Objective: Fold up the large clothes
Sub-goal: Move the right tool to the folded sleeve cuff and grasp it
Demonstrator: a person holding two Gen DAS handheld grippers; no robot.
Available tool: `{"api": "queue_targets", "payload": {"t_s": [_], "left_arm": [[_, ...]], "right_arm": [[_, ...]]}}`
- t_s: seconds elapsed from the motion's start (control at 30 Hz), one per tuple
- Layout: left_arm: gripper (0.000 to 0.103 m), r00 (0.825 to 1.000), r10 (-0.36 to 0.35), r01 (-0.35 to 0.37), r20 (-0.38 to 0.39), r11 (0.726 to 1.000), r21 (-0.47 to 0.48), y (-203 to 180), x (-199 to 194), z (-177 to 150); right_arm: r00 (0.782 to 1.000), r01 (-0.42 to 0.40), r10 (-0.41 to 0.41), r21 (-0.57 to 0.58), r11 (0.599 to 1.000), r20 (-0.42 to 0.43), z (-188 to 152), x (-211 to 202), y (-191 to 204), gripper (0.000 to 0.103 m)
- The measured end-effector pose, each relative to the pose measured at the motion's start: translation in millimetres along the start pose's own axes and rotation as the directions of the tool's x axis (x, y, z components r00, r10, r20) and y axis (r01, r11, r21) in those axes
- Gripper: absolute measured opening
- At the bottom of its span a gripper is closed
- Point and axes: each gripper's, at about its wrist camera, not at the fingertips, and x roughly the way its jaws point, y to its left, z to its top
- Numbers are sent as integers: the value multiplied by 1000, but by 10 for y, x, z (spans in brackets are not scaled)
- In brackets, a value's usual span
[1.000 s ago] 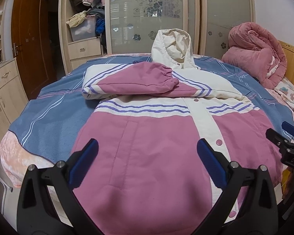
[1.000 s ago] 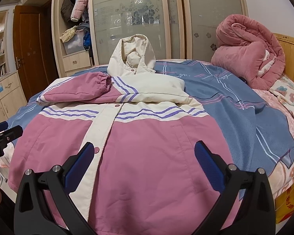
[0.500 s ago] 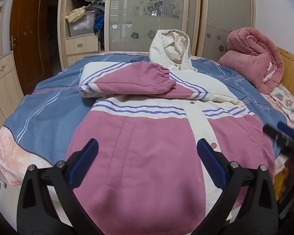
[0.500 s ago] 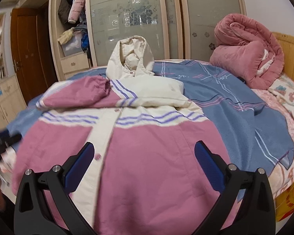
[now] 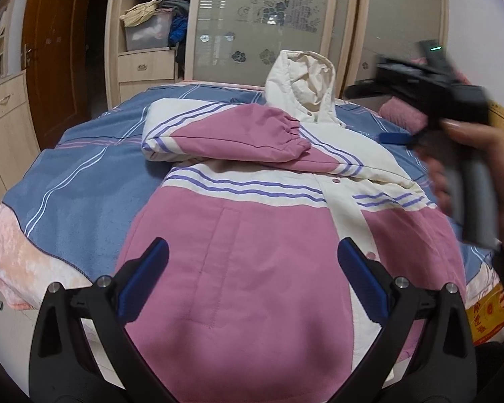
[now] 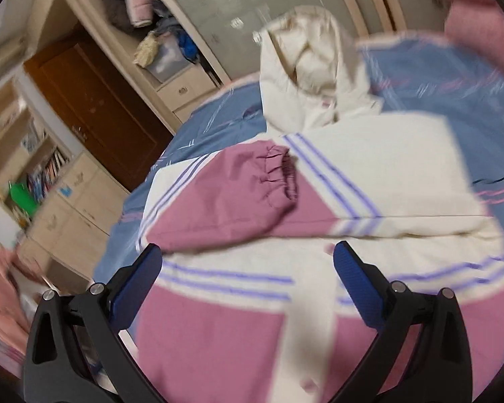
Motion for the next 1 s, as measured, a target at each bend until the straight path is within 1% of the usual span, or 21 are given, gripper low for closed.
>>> {"api": "queue_targets", "payload": {"t_s": [0.03,0.07,0.1,0.2,0.33,0.47,0.53,0.57,0.6,0.63,0.67,0.73,0.77,0.83,0.87,0.9,0.97,1.0], "left_arm": [[101,1000,7,-7,-3,1000,-3,21,23,5],[101,1000,12,-12,-8,1000,-6,39,49,8],[101,1000,19,-19,-15,1000,-12,72,89,14],[101,999,30,-31,-28,999,-25,157,154,36],[101,999,32,-33,-22,998,-45,275,160,99],[101,1000,26,-27,-14,997,-66,350,145,151],[101,1000,24,-25,-18,997,-69,353,154,156],[101,1000,23,-25,-19,998,-66,344,159,155],[101,1000,23,-24,-19,998,-62,336,161,151],[101,1000,25,-26,-18,998,-59,324,163,149],[101,1000,26,-27,-18,998,-54,316,163,145],[101,999,28,-29,-18,999,-46,290,168,139],[101,999,28,-29,-19,999,-45,276,173,135],[101,999,28,-29,-21,999,-43,260,184,136],[101,999,26,-27,-23,999,-42,250,191,134],[101,999,23,-24,-25,999,-38,229,199,129],[101,999,19,-20,-28,999,-27,183,211,121],[101,999,17,-17,-28,1000,-16,147,215,115]], "right_arm": [[1000,-9,9,24,1000,-9,54,147,-33,90],[1000,-19,20,52,998,-20,99,271,-72,83],[999,-28,32,94,995,-43,135,437,-139,80],[997,-6,21,209,978,-71,159,764,-336,68],[996,-23,44,253,967,-78,156,970,-417,62],[995,-24,52,290,957,-89,180,1181,-403,56],[995,-25,53,306,952,-83,188,1286,-391,51],[996,-20,45,307,951,-73,192,1312,-390,36],[998,-14,33,304,953,-55,210,1323,-370,23],[999,-13,24,286,958,-36,232,1312,-325,21],[999,-9,18,269,963,-32,257,1311,-304,17],[1000,17,-14,205,979,-16,314,1247,-194,15],[1000,29,-30,197,980,3,350,1189,-174,15],[997,29,-42,180,983,68,478,946,-116,15],[993,35,-53,165,986,102,529,821,-98,15],[987,40,-61,142,989,151,614,610,-67,14],[974,53,-78,120,991,213,730,342,-64,14],[962,66,-94,114,991,257,792,134,-98,14]]}}
